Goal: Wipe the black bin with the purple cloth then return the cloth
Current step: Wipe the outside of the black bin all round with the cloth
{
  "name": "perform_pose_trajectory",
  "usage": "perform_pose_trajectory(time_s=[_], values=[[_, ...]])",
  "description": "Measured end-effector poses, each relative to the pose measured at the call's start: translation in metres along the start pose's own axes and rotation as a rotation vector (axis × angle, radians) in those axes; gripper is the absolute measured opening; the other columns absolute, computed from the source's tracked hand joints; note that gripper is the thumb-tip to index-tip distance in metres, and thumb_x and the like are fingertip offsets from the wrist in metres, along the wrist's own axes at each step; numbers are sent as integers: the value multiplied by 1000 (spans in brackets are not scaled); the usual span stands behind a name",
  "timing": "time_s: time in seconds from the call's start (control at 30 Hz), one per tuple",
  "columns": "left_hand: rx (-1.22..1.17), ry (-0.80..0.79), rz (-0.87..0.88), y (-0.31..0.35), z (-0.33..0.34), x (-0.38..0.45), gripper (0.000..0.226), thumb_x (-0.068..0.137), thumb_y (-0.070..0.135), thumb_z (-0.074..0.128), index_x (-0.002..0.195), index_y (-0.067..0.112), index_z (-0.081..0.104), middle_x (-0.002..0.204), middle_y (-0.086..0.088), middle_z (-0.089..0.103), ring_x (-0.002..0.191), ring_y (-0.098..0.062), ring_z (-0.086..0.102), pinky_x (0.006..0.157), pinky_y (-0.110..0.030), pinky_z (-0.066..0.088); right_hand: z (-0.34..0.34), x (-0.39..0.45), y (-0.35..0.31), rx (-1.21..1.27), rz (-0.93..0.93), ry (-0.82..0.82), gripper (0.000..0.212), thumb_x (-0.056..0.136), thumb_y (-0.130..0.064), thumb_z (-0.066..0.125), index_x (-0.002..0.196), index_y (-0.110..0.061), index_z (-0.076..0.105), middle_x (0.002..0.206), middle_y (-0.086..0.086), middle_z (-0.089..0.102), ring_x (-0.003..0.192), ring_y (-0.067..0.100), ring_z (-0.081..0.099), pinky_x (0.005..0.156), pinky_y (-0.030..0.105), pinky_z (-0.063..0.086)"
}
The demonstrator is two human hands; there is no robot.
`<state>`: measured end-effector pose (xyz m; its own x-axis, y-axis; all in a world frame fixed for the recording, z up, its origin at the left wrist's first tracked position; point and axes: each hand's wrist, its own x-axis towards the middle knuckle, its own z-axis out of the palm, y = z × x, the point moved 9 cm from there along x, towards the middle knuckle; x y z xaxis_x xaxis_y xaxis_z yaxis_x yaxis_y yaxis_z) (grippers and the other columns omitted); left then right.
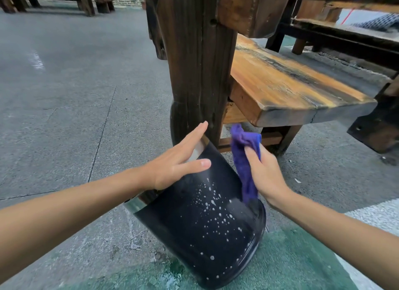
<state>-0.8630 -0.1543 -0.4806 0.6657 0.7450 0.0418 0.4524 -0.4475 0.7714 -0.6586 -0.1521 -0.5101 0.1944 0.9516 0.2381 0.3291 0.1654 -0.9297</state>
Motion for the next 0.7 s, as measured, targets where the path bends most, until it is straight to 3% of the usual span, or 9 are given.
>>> perform_pose_trajectory(time_s=[0.1, 0.2, 0.27, 0.33, 0.47, 0.57, 0.7], values=[[-106, 27, 23, 19, 6, -1, 100, 92, 54, 50, 163, 21, -13, 172, 12, -14, 157, 3, -4, 132, -32, 5, 42, 4, -51, 1, -177, -116, 33, 105, -19, 47, 117, -42, 67, 115, -20, 72, 110, -2, 63, 97, 20, 46], [-32, 34, 95, 23, 7, -19, 100, 95, 37, 57, 162, 18, -13, 172, 11, -15, 159, -1, -6, 132, -39, 12, 71, -11, -60, -34, -241, -216, 29, 106, -17, 48, 128, -26, 65, 122, -14, 70, 114, 0, 62, 99, 18, 44], [124, -16, 56, 9, 8, -37, 109, 92, 51, 61, 161, 22, -19, 171, 11, -23, 158, -2, -12, 130, -47, 16, 77, -16, -49, -19, -193, -240, 27, 107, -19, 48, 125, -30, 66, 119, -11, 71, 113, 6, 63, 101, 23, 46], [194, -6, 21, -2, 9, -49, 111, 91, 60, 56, 160, 21, -23, 169, 10, -29, 157, -2, -18, 132, -43, 8, 86, -22, -38, -33, -152, -280, 30, 106, -23, 49, 128, -35, 64, 124, -8, 70, 119, 10, 60, 109, 32, 44], [134, 100, 2, -5, 7, -46, 99, 96, 48, 51, 161, 13, -15, 169, 4, -27, 157, -2, -19, 131, -36, 0, 104, -38, -42, -130, -334, -340, 48, 104, -16, 54, 150, -29, 48, 158, -12, 43, 148, 3, 32, 124, 38, 25], [120, 126, -5, -11, 1, -43, 100, 91, 60, 47, 162, 16, -9, 170, 5, -24, 157, -2, -17, 131, -32, 0, 101, -45, -33, -206, -413, -403, 55, 103, -23, 55, 148, -50, 38, 162, -18, 31, 153, 4, 20, 127, 38, 16], [122, 132, -43, -26, -7, -44, 102, 85, 67, 47, 163, 24, -1, 171, 13, -16, 157, 1, -15, 131, -34, 1, 89, -57, -9, -310, -438, -498, 52, 101, -21, 58, 147, -43, 48, 165, -10, 29, 155, 7, 15, 126, 37, 17]])
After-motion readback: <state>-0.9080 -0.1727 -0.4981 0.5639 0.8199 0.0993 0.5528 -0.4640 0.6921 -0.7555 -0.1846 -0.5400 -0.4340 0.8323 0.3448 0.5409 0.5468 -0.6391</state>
